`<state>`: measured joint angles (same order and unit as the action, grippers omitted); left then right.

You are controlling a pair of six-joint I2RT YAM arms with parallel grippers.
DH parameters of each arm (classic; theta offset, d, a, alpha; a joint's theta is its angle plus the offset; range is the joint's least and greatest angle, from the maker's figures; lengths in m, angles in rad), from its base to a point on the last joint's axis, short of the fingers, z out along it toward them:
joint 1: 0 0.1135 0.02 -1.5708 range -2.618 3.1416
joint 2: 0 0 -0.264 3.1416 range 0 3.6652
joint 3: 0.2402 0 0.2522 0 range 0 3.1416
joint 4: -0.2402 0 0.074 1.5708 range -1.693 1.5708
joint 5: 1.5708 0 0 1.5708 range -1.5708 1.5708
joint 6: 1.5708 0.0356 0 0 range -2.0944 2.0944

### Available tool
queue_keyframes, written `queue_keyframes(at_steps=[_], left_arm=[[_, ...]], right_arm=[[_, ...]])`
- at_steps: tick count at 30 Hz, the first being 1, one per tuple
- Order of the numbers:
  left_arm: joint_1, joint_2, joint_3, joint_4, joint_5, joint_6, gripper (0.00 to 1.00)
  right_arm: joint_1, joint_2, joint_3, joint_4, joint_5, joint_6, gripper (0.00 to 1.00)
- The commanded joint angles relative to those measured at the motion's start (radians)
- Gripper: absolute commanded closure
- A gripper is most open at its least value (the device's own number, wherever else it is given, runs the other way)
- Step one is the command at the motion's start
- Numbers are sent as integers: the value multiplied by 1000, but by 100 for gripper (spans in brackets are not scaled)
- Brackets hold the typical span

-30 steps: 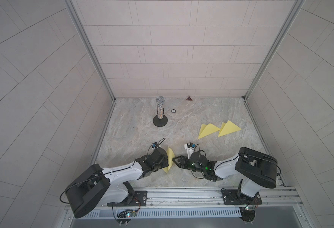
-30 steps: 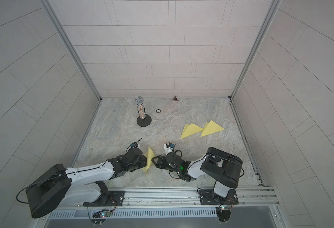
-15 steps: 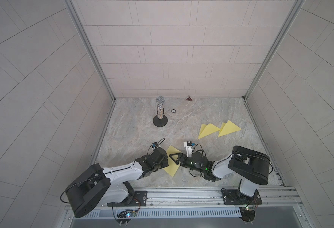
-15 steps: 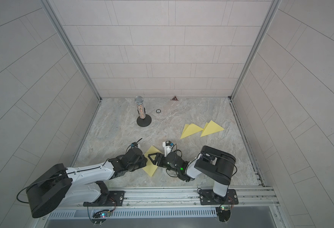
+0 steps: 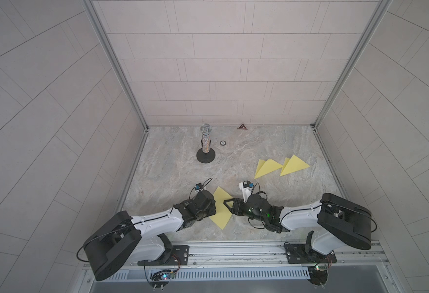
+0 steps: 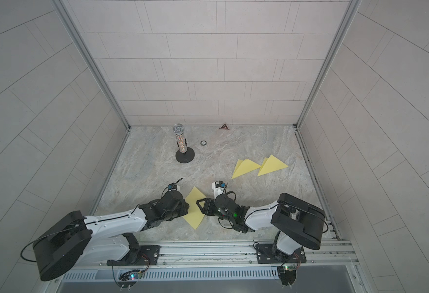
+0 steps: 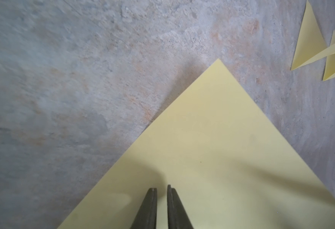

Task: Fold the square paper diagonally
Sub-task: Fold the paper at the center of the board.

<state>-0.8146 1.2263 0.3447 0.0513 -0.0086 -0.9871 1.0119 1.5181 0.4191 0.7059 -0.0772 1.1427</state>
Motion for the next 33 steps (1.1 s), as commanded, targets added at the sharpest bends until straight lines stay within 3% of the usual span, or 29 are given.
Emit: queue_keyframes(at_steps=[1, 6, 14, 23, 33], left_arm=[[2, 16, -38, -113, -10, 10, 82], [3, 22, -41, -108, -8, 17, 82], [1, 28, -41, -110, -13, 30, 82], [2, 50, -35, -106, -6, 40, 82], [2, 59, -34, -103, -8, 39, 82]], right_arm=[[0, -28, 5, -145, 30, -66, 54], [-16, -29, 22, -192, 5, -140, 63], [-91, -29, 22, -227, -102, -245, 65], [-149, -1, 14, -181, -192, -267, 66], [-197, 1, -11, -192, -234, -271, 79]])
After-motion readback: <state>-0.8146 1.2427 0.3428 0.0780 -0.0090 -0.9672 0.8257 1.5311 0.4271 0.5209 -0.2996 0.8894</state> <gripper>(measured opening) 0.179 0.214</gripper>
